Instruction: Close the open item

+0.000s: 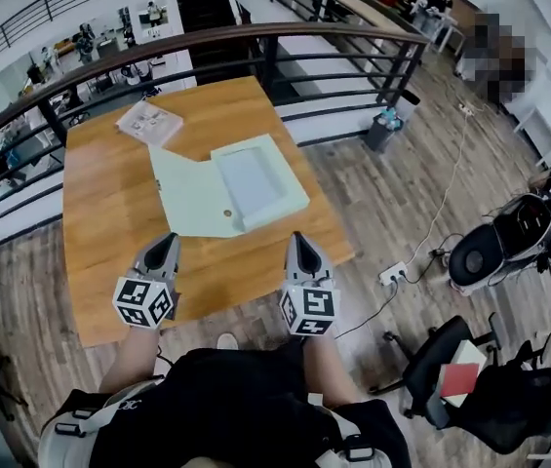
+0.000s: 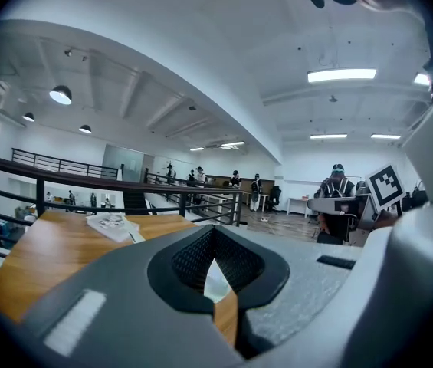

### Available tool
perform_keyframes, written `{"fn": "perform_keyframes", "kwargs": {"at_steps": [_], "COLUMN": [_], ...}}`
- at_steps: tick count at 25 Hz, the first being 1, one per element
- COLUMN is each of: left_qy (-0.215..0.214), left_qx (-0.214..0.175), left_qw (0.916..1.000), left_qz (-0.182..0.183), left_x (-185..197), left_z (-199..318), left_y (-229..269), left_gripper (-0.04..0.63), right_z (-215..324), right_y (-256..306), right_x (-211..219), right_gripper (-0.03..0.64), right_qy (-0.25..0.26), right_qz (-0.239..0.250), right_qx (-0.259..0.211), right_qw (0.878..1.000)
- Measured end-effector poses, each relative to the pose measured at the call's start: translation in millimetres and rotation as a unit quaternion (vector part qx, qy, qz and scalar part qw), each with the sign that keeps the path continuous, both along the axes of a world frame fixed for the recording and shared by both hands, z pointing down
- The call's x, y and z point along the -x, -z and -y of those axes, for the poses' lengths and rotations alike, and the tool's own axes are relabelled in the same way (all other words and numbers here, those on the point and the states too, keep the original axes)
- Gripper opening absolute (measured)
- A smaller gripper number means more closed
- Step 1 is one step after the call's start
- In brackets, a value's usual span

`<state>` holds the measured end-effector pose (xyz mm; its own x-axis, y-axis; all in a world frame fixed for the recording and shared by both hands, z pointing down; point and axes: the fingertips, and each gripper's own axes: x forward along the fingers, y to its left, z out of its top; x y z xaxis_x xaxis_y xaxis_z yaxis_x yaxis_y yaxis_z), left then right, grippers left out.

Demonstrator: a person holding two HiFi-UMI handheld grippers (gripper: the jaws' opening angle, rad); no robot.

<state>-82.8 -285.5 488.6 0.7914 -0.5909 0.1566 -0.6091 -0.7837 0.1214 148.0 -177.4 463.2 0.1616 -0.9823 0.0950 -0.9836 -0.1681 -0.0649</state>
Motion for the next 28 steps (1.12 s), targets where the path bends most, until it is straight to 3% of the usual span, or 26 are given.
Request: {"fn": "perform_keyframes", "kwargs": {"at_steps": [4,10,15,20,24,28], "left_qy": [0.066,0.161,0.230,0.297,0.326,0.345], "left_qx": [0.006,0.013,0.013,0.018,0.017,0.017], "left_qw": [0.9978,0.9868,0.9729,0.9542,0.9439,0.9364], "left_qz": [0.002,0.009,0.026,0.028,0.048,0.063], "left_x": [7.9,-5.5,-14.5,-25.5,-35.0,-28.7], "left_z": [14.8,22.7,30.7,28.6,26.5,23.1], "left_y": [-9.1,-17.6,-22.3,-25.3,-26.5,-26.8], "left_gripper": [0.002,0.002,0.002,0.002,0.002,0.002], "right_z": [35.5,84.8,126.6,148.1,162.9,167.9], "right_y": [-7.8,-18.4,-44.6,-61.5,-71.1,-79.0], "right_x": [-22.4,-62.4,-96.7,-116.4,-130.2,-133.9], "right_gripper": [0.005,0.005,0.005,0.005,0.005,0.005], "right_qy": [0.041,0.126,0.178,0.249,0.276,0.272], "right_qz": [0.000,0.000,0.004,0.012,0.012,0.014], "right_qx": [0.005,0.011,0.030,0.040,0.047,0.055], "right_qw": [0.999,0.992,0.984,0.968,0.960,0.961]}}
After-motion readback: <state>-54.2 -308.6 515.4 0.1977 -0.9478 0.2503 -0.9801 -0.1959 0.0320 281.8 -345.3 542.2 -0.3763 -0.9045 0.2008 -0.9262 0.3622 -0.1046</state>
